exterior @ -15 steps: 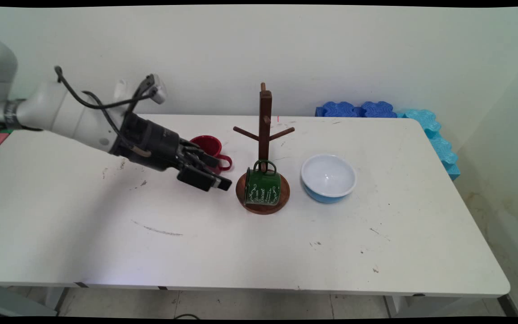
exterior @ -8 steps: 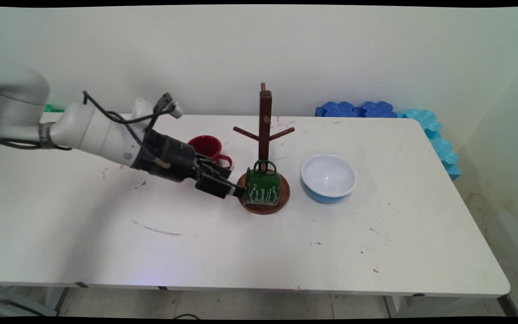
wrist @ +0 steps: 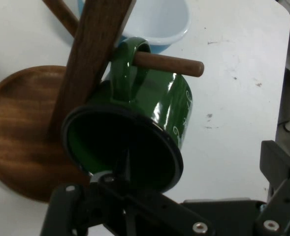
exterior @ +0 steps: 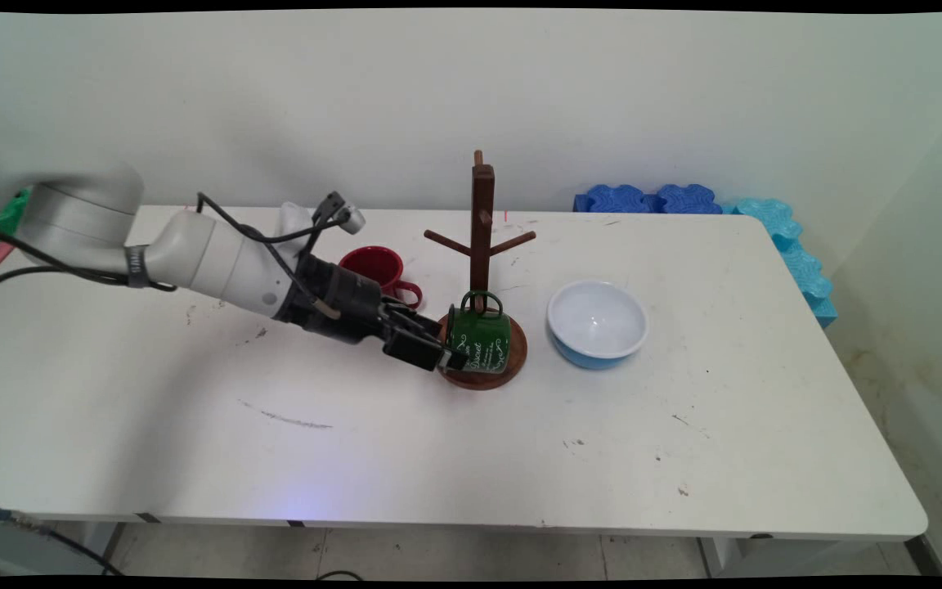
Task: Pick up the green mug from the rack, then place the picked object on the table
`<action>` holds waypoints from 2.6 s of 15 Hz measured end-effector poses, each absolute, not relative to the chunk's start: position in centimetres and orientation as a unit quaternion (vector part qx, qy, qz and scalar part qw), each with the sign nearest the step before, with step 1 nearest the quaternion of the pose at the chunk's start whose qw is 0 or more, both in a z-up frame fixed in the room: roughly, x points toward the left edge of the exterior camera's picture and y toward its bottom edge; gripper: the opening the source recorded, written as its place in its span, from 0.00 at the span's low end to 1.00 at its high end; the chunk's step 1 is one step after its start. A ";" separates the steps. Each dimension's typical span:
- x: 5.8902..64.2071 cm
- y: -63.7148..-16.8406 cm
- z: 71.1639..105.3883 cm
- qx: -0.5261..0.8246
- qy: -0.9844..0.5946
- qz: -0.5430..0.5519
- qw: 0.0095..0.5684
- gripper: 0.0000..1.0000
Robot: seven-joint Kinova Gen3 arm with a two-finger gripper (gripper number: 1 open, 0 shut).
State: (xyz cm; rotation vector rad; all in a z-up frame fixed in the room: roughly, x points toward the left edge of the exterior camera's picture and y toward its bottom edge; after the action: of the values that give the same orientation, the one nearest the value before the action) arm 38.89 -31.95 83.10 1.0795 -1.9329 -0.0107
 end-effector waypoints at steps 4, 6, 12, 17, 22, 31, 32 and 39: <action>38.1 -33.0 81.9 0.426 -0.784 -0.016 0.452 1.00; 37.7 -33.4 81.4 0.420 -0.785 -0.022 0.454 1.00; 36.5 -34.6 80.1 0.406 -0.791 -0.035 0.457 1.00; 35.9 -35.3 79.6 0.404 -0.791 -0.038 0.458 1.00; 35.7 -35.8 79.4 0.404 -0.790 -0.038 0.460 0.00; 35.7 -35.9 79.4 0.405 -0.789 -0.038 0.461 0.00; 35.7 -35.8 79.4 0.405 -0.789 -0.039 0.461 0.00; 35.8 -35.4 79.8 0.401 -0.791 -0.041 0.461 0.00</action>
State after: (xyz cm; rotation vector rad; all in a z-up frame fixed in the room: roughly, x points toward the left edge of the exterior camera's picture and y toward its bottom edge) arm 35.80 -35.42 79.83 0.9856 -1.9467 -0.1006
